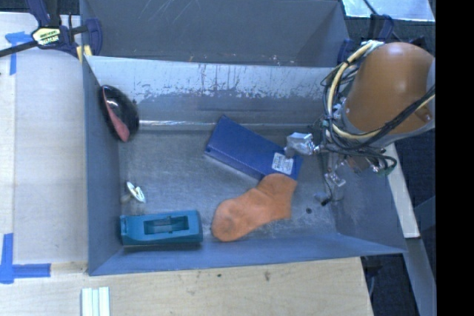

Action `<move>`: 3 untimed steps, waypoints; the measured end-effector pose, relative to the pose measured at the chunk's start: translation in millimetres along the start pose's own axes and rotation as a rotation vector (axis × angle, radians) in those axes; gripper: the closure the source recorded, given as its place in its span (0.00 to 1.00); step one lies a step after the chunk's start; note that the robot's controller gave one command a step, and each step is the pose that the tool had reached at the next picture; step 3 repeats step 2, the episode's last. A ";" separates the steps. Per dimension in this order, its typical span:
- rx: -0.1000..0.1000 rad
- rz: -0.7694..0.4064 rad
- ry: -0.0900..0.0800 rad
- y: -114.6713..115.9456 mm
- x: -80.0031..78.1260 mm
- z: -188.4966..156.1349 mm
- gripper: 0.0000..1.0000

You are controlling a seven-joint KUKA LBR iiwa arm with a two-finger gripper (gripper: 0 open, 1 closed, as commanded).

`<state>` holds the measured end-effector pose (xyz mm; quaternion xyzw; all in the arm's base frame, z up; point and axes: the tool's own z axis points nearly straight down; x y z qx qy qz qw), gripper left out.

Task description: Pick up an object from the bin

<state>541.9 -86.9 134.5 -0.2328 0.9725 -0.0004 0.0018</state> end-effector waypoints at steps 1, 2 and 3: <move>0.000 0.001 0.000 0.0 0.1 0.1 0.00; 0.000 0.140 -0.005 48.7 -10.3 46.7 1.00; 0.000 0.140 -0.005 48.7 -10.3 46.7 1.00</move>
Offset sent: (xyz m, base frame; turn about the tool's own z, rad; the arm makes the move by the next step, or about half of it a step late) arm -0.0148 0.0472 -0.0483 0.1410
